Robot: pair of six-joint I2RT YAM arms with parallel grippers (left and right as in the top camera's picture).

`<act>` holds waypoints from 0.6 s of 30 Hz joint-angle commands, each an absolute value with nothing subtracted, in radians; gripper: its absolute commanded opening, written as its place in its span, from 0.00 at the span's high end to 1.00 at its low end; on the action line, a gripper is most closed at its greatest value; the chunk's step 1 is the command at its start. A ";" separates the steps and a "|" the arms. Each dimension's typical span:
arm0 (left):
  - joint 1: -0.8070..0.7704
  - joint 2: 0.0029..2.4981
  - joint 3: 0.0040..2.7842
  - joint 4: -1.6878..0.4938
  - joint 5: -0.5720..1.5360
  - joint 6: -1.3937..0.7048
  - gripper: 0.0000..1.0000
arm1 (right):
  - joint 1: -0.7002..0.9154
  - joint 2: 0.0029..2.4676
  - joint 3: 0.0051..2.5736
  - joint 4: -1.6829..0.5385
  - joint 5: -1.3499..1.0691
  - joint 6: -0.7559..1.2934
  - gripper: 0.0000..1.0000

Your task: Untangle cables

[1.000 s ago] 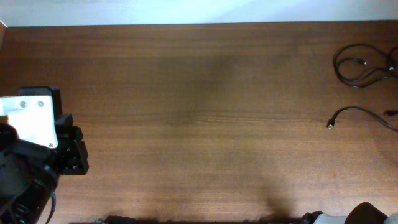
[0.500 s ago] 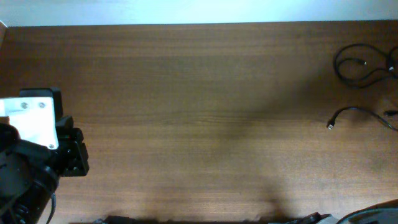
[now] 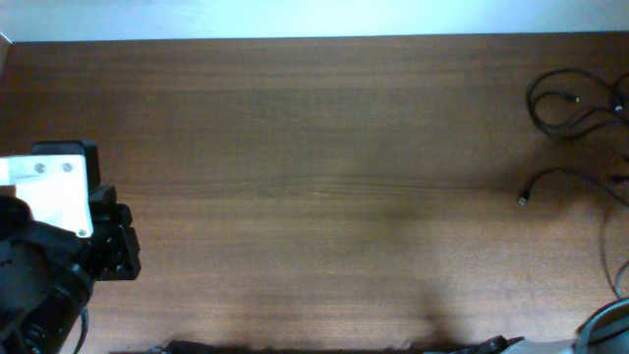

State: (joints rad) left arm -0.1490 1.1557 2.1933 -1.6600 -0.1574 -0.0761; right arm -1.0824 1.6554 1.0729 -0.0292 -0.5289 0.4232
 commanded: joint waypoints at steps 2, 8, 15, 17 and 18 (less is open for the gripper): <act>-0.146 1.157 2.193 -1.658 -0.154 -0.075 1.00 | -0.867 1.238 1.250 -0.019 -0.628 0.426 0.01; -0.146 1.157 2.193 -1.659 -0.154 -0.075 0.98 | -0.350 1.206 1.414 0.112 -1.166 0.251 0.01; -0.146 1.157 2.193 -1.663 -0.154 -0.075 0.98 | 0.053 0.908 1.410 -0.434 -0.650 -0.392 0.01; -0.146 1.157 2.193 -1.663 -0.154 -0.075 1.00 | 0.052 0.714 1.409 -0.461 -0.635 -0.448 0.01; -0.146 1.157 2.193 -1.663 -0.154 -0.075 1.00 | 0.052 0.658 1.409 -0.462 -0.635 -0.448 0.01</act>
